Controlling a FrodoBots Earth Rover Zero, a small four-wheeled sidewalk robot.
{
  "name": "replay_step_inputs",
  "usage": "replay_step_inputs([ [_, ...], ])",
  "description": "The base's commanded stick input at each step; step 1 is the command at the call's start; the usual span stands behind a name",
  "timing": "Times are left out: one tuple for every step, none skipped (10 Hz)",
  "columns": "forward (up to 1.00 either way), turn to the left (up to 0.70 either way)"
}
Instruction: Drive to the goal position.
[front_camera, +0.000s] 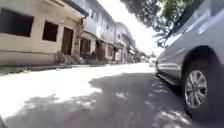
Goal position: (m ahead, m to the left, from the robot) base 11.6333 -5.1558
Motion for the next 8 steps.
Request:
replay_step_inputs([
  [0.98,0.00],
  [0.98,-0.02],
  [0.98,-0.32],
  [0.98,-0.37],
  [0.98,-0.39],
  [0.98,-0.39],
  [0.98,-0.39],
  [0.98,-0.11],
])
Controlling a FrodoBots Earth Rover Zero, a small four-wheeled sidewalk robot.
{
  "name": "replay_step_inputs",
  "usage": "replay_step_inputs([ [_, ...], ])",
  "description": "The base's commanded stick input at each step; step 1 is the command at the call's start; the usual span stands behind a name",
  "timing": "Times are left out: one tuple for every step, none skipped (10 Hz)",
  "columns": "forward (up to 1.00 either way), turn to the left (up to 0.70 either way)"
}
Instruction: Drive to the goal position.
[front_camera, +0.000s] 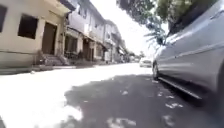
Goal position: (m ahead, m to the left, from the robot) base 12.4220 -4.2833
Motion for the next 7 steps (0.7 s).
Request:
replay_step_inputs([
  [0.98,0.00],
  [0.98,0.00],
  [0.98,-0.08],
  [0.98,-0.22],
  [0.98,-0.26],
  [0.98,-0.19],
  [0.98,-0.13],
])
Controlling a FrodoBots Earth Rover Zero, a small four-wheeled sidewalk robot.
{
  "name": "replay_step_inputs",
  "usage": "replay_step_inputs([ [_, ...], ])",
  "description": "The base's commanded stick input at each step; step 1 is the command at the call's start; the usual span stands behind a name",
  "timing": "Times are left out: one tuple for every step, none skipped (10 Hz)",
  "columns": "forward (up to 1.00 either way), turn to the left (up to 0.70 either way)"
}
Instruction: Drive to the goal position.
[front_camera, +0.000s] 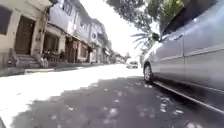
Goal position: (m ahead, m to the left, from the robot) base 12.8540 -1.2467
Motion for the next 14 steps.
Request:
replay_step_inputs([
  [0.98,-0.06],
  [0.98,0.00],
  [0.98,0.00],
  [0.98,0.00],
  [0.98,0.00],
  [0.98,0.00],
  [0.98,0.00],
  [0.98,0.00],
  [0.97,0.00],
  [0.97,0.00],
  [0.98,0.00],
  [0.97,0.00],
  [0.98,0.00],
  [0.97,0.00],
])
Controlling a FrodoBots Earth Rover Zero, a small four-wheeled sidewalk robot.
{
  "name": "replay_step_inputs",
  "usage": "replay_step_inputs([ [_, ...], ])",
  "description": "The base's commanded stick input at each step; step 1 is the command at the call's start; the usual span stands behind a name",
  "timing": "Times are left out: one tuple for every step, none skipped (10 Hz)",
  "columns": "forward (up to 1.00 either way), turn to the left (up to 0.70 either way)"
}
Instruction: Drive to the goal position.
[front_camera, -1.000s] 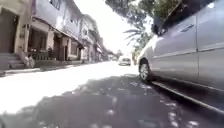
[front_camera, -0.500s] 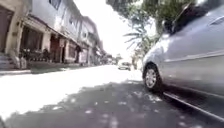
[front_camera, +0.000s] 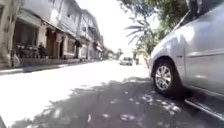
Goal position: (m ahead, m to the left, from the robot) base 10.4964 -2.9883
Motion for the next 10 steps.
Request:
replay_step_inputs([
  [0.97,0.00],
  [0.98,0.00],
  [0.98,0.00],
  [0.98,0.00],
  [0.98,0.00],
  [0.98,0.00],
  [0.98,0.00],
  [0.98,0.00],
  [0.97,-0.01],
  [0.98,-0.09],
])
